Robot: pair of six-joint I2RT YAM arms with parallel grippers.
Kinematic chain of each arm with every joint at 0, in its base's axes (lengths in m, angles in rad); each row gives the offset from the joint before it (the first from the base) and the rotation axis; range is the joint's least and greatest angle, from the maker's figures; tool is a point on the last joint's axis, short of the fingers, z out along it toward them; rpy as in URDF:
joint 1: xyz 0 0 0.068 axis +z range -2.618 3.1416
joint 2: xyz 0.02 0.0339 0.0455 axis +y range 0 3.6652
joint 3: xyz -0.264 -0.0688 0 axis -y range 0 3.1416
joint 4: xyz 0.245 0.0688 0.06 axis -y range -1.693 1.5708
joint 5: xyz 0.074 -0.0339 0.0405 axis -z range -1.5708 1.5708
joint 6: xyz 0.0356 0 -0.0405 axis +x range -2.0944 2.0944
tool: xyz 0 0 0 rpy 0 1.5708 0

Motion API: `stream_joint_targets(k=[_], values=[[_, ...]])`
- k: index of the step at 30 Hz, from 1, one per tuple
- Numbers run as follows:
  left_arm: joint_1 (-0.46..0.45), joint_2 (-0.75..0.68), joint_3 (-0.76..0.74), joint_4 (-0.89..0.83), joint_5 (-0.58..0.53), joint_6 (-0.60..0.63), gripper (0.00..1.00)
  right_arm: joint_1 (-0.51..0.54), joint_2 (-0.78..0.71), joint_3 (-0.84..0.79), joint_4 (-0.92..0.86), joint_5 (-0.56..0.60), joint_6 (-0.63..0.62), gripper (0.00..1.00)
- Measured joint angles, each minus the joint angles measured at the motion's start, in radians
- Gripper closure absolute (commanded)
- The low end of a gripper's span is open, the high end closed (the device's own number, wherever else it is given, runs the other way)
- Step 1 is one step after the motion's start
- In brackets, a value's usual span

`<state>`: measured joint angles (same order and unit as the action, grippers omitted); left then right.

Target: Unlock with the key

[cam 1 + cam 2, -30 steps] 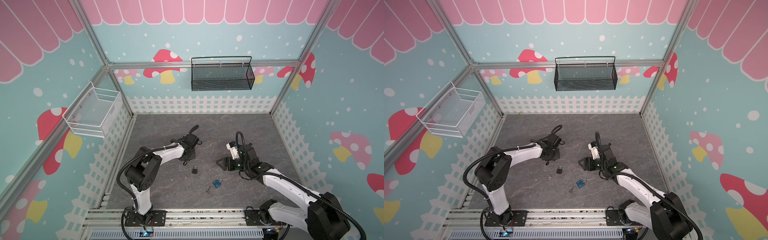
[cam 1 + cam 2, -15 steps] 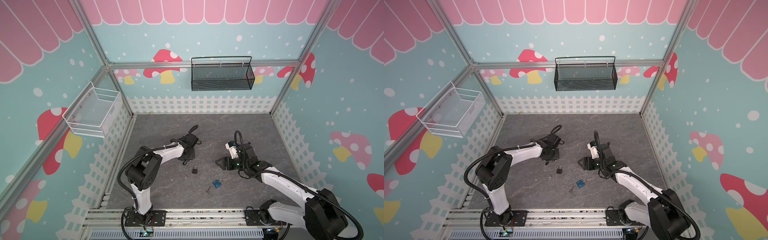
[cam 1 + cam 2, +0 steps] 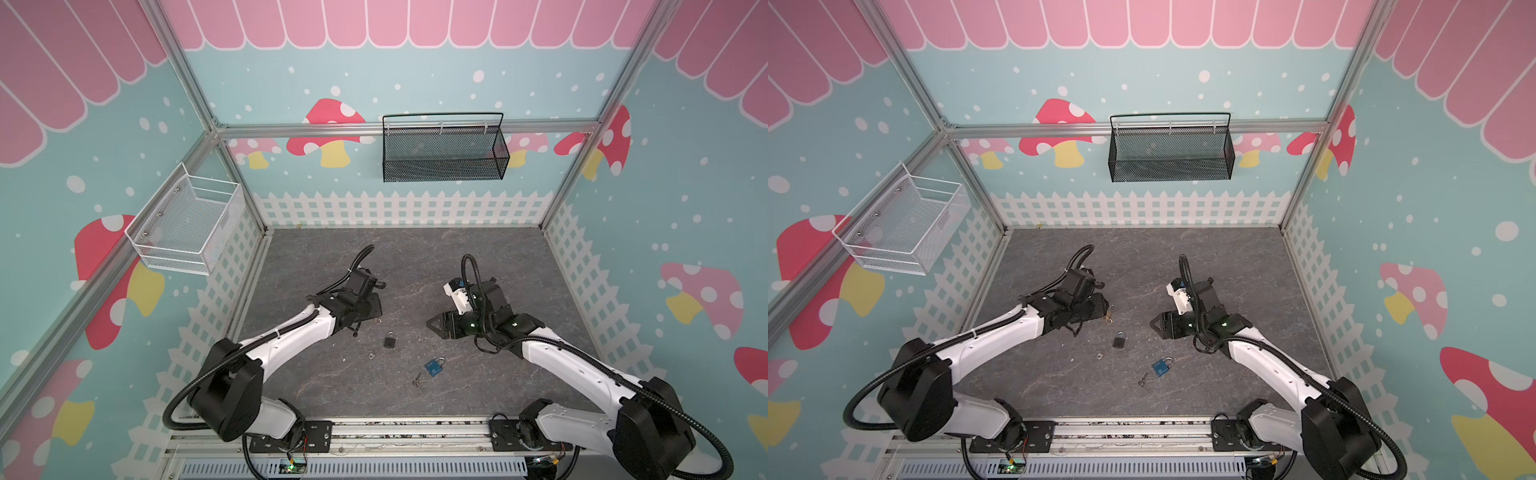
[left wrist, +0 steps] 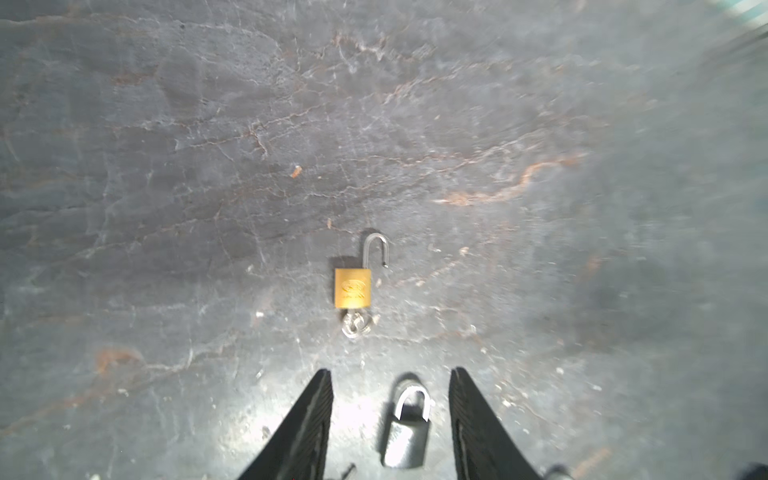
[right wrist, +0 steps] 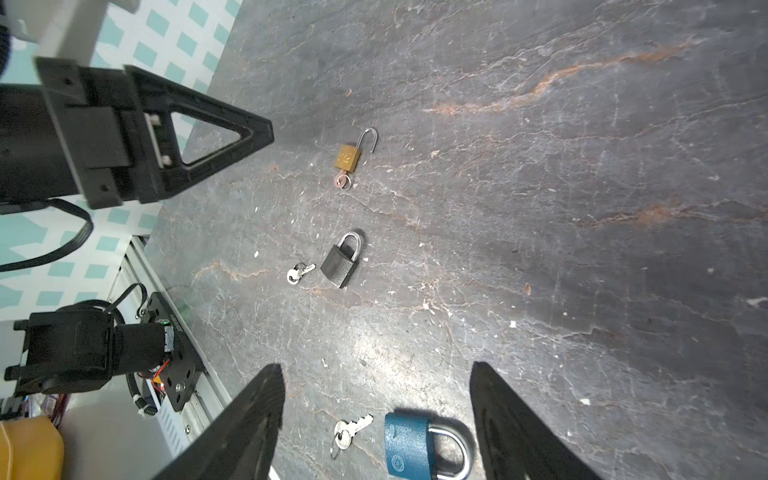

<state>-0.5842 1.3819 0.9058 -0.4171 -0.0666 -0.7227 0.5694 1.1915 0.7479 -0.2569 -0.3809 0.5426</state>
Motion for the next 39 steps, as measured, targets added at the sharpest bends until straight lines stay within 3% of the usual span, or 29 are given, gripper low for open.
stream_joint_targets(k=[9,19,25,39], values=[[-0.093,-0.282,-0.143,0.034,0.045,-0.065,0.52,0.232,0.051,0.039,-0.124,0.075,0.044,0.28],[-0.103,-0.464,-0.252,0.050,0.122,-0.078,0.50,0.436,0.078,-0.002,-0.145,0.193,0.235,0.28],[-0.104,-0.495,-0.285,0.052,0.154,-0.058,0.50,0.467,0.130,-0.083,-0.093,0.194,0.346,0.27],[-0.104,-0.517,-0.293,0.094,0.170,-0.051,0.50,0.478,0.292,-0.018,-0.058,0.164,0.352,0.25]])
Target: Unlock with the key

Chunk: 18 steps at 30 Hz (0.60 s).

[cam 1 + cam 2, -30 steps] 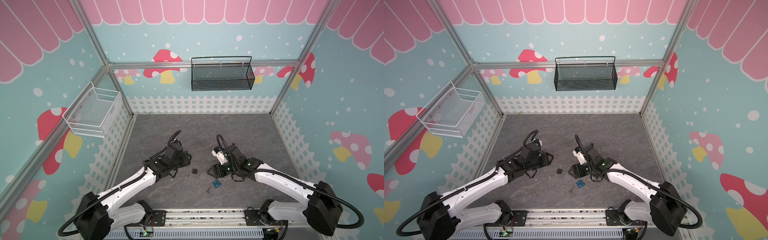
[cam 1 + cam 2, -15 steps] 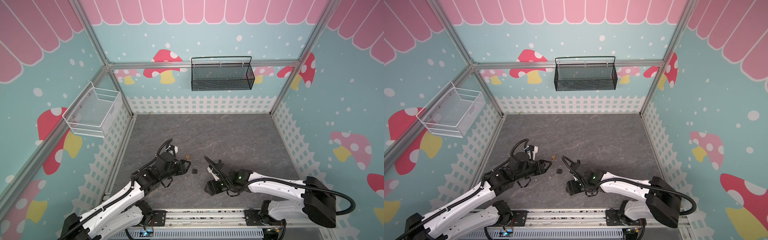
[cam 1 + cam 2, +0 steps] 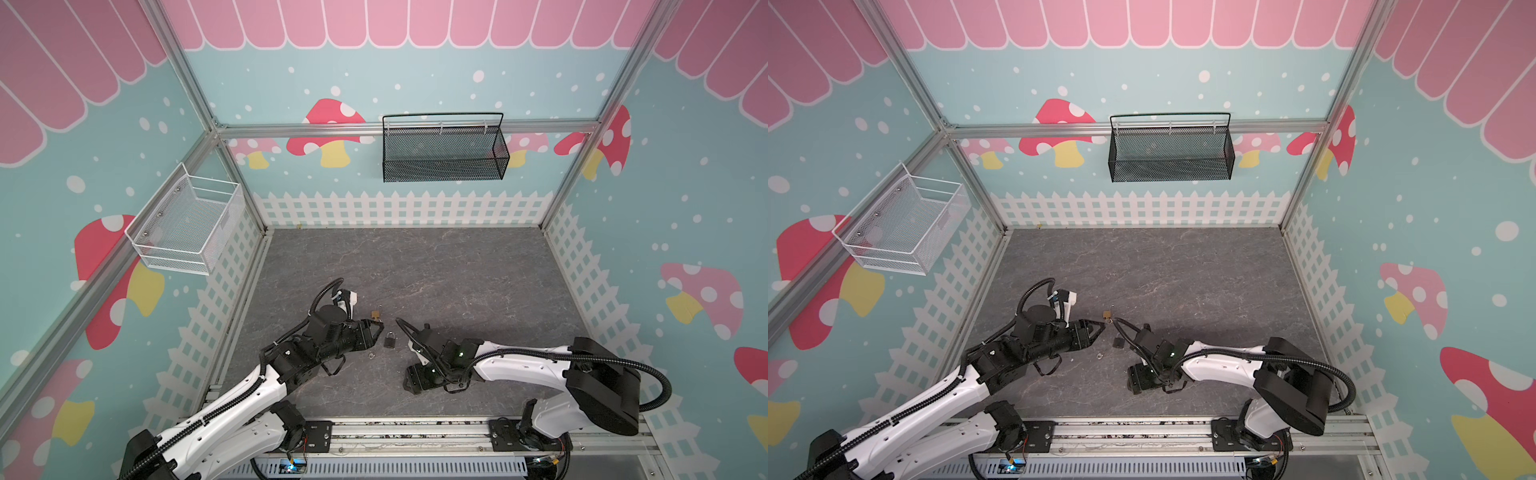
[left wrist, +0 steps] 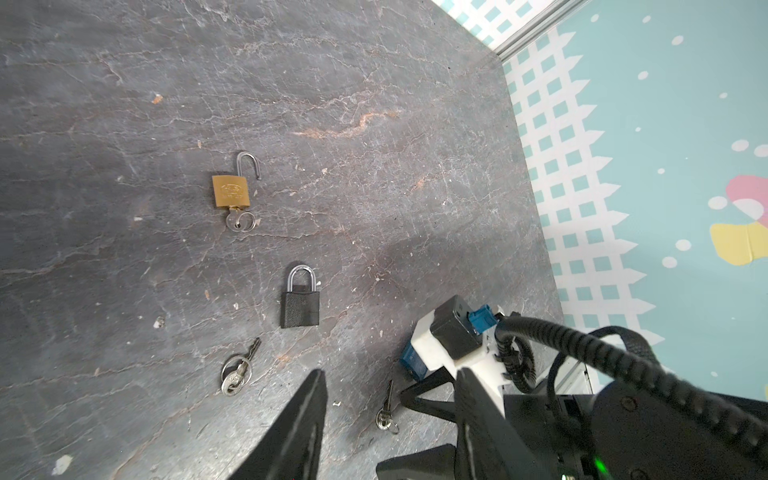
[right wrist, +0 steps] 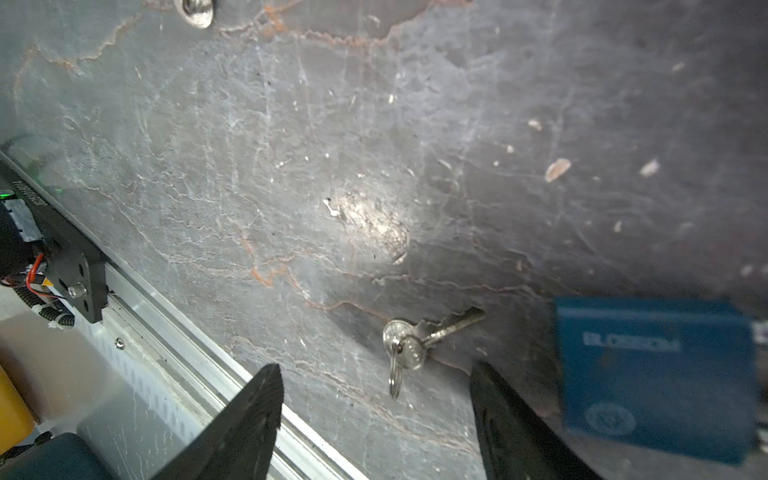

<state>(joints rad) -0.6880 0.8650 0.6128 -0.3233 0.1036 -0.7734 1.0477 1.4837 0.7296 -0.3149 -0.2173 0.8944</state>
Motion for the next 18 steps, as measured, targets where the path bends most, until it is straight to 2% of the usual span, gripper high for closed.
stream_joint_targets(k=[10,18], values=[[0.000,0.000,0.000,0.004,-0.044,0.003,0.50,0.002,0.098,0.098,-0.008,-0.012,-0.072,0.25],[0.005,-0.001,-0.008,0.008,-0.096,0.001,0.50,0.014,0.150,0.197,-0.081,-0.014,-0.202,0.27]])
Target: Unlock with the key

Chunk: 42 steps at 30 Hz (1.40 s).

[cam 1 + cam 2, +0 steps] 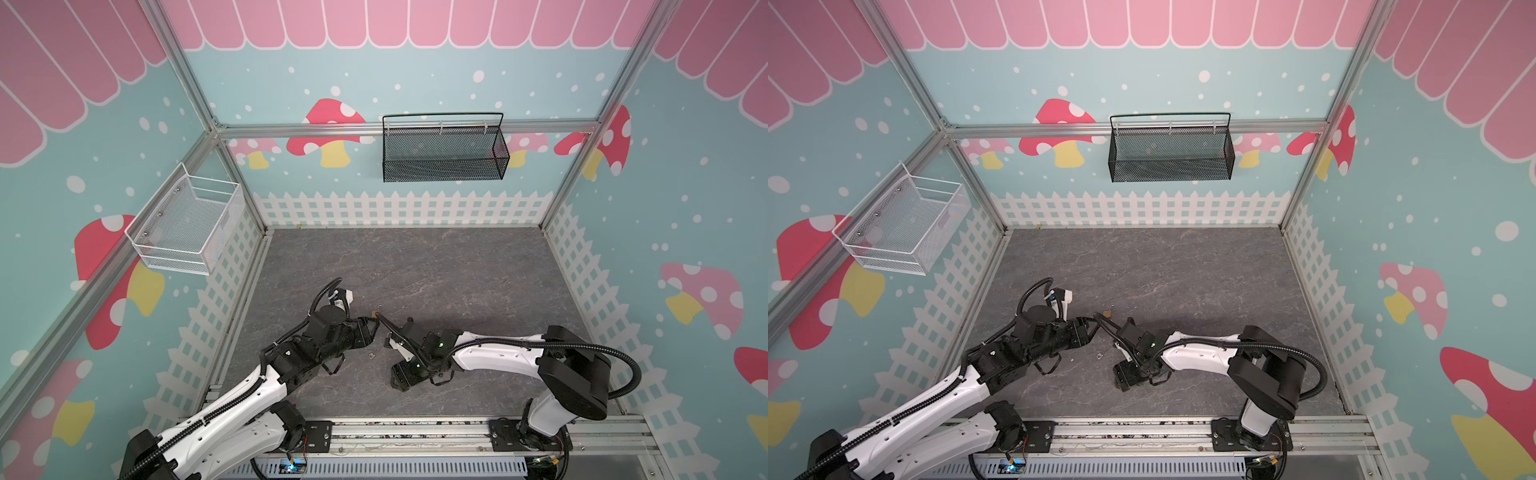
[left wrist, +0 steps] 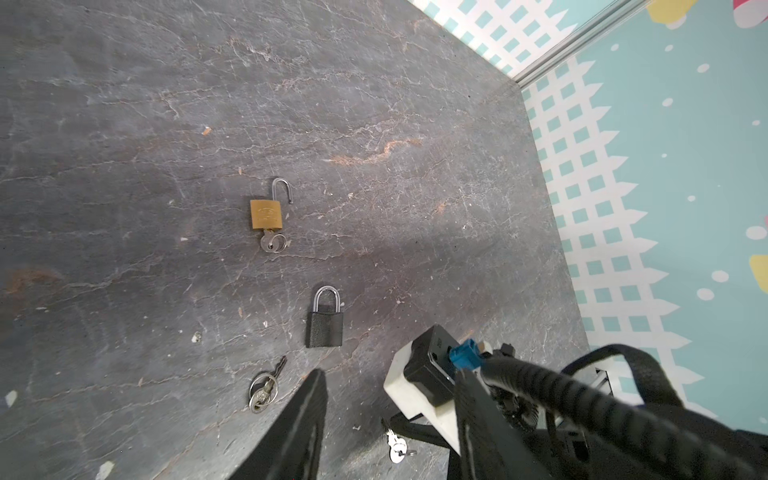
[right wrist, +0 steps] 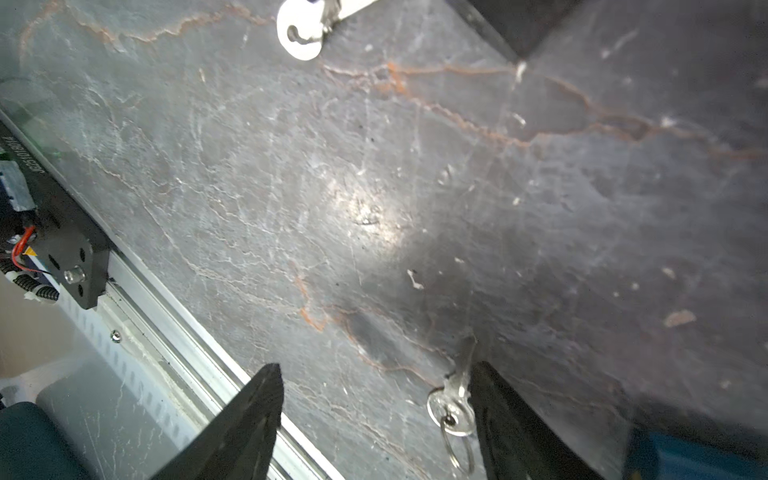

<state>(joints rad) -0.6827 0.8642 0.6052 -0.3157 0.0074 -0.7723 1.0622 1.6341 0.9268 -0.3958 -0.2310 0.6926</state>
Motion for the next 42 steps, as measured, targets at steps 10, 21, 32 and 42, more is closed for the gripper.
stream_joint_targets(k=[10,21,32,42], values=[[0.001,-0.003,-0.005,0.035,-0.014,-0.052,0.50,0.000,-0.056,-0.027,-0.092,0.056,-0.143,0.43],[0.000,-0.011,-0.060,0.114,-0.007,-0.152,0.51,0.021,-0.097,-0.085,-0.080,0.089,-0.187,0.56],[0.000,-0.100,-0.089,0.108,-0.042,-0.198,0.50,0.051,-0.072,-0.085,-0.053,0.150,-0.207,0.67],[0.000,-0.116,-0.091,0.085,-0.058,-0.209,0.50,0.072,-0.045,-0.090,-0.047,0.183,-0.206,0.74]])
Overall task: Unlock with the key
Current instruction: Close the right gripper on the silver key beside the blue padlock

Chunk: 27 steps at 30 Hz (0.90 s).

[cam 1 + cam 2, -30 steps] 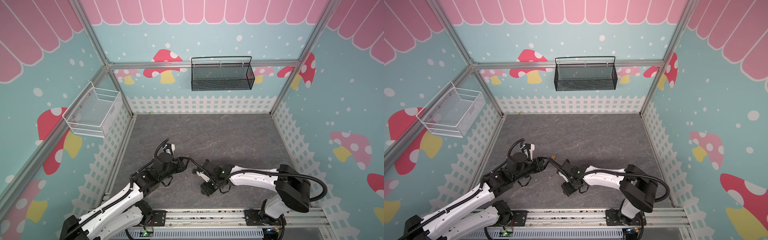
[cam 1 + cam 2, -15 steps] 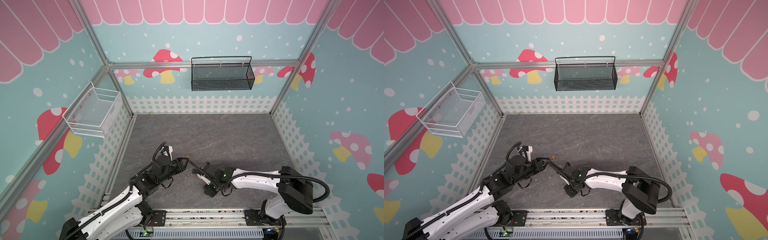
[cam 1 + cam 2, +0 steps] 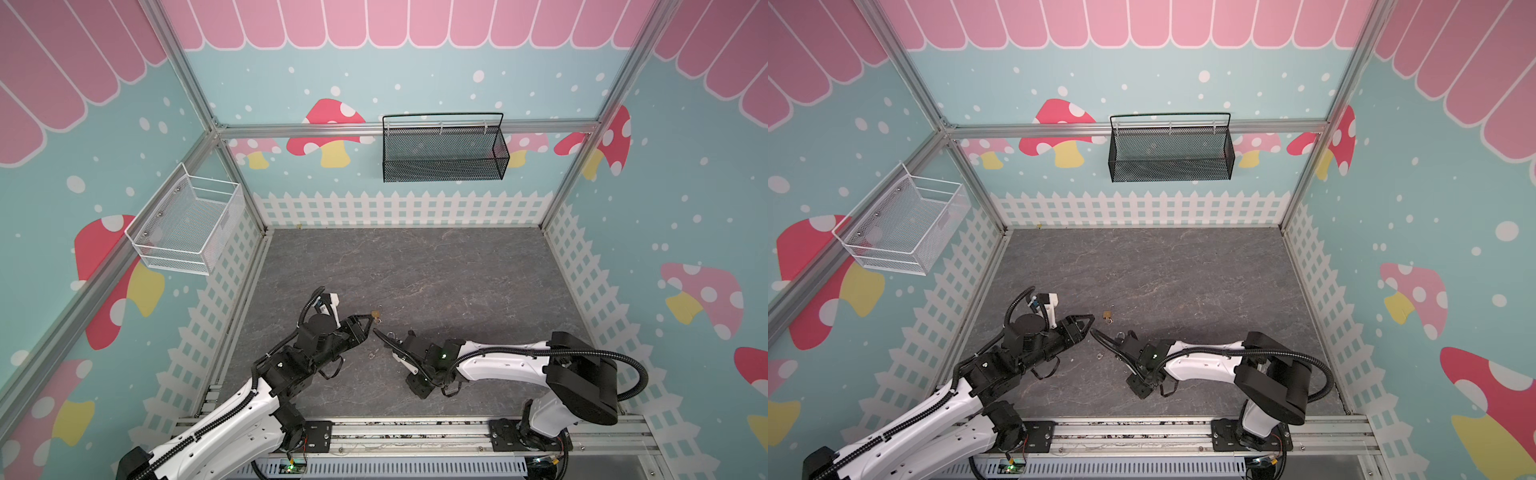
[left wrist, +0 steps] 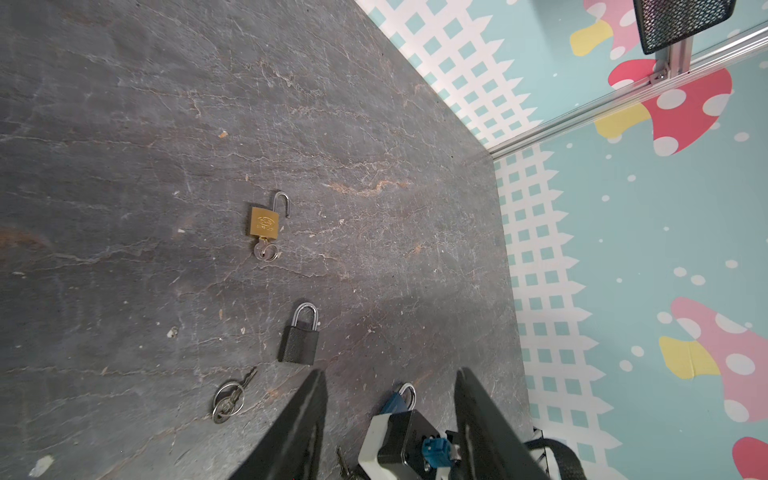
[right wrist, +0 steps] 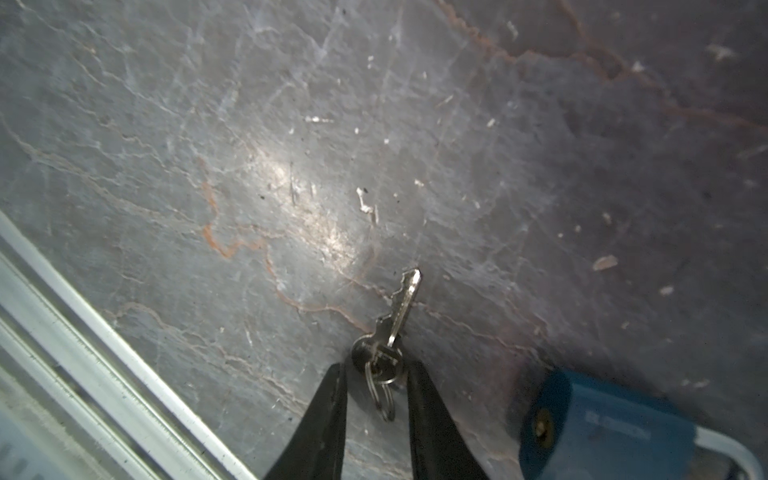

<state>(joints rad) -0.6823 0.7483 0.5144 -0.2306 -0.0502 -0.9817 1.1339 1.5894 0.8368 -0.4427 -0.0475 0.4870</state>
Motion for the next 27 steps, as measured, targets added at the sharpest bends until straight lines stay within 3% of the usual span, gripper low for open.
stream_joint_targets(k=[27], values=[[0.001,-0.040,-0.011,-0.020,-0.018,-0.019,0.50,0.018,0.003,-0.016,0.078,0.127,-0.033,0.98]])
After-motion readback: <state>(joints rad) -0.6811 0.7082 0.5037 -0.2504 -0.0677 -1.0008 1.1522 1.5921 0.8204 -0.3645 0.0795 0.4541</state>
